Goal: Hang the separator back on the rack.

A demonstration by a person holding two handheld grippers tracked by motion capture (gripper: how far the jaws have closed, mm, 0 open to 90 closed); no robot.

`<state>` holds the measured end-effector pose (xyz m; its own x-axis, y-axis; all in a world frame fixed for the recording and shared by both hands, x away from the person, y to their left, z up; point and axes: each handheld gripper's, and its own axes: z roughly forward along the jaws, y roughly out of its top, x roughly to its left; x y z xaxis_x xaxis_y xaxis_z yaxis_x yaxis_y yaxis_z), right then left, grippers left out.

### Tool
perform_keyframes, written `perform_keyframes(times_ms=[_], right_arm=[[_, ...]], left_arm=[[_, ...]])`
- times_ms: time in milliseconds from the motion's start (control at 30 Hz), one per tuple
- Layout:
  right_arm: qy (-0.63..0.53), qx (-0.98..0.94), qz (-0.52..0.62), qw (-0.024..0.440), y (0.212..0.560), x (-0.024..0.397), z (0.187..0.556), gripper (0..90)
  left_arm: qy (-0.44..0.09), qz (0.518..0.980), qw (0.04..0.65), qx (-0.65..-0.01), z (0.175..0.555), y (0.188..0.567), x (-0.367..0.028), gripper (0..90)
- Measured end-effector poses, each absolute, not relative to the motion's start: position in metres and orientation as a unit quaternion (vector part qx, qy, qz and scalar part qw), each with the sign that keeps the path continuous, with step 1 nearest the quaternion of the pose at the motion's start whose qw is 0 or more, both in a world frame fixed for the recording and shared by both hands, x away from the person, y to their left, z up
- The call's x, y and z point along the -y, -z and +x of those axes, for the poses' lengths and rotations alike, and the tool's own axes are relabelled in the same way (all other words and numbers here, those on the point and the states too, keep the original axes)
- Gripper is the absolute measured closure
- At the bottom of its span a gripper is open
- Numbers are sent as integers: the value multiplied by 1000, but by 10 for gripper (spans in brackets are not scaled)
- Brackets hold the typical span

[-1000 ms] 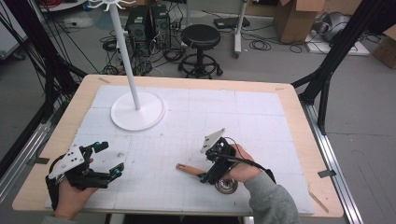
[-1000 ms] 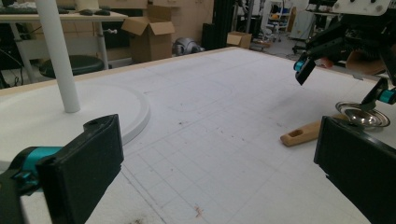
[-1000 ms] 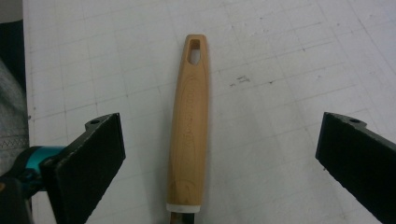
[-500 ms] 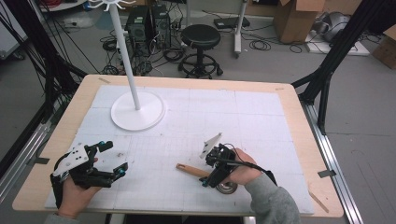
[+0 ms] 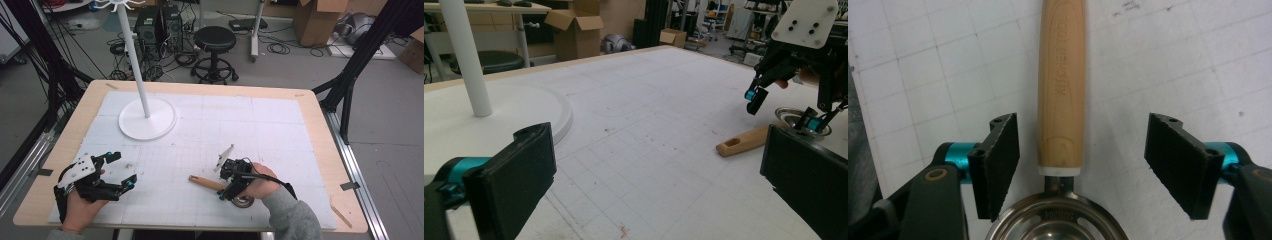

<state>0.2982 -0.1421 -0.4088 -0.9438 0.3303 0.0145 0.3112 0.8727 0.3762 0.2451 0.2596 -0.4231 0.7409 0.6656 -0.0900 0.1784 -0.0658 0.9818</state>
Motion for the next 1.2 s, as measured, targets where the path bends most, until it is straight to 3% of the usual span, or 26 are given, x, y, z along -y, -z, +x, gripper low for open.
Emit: perform_keyframes(times_ms=[567, 1200], right_arm=[[-166, -971, 170, 8, 409, 142, 296, 477], [-144, -975, 172, 6, 411, 143, 294, 537]], left_arm=[[-206, 705, 611, -296, 244, 423, -259, 18], [-209, 703, 612, -296, 245, 422, -260, 18]])
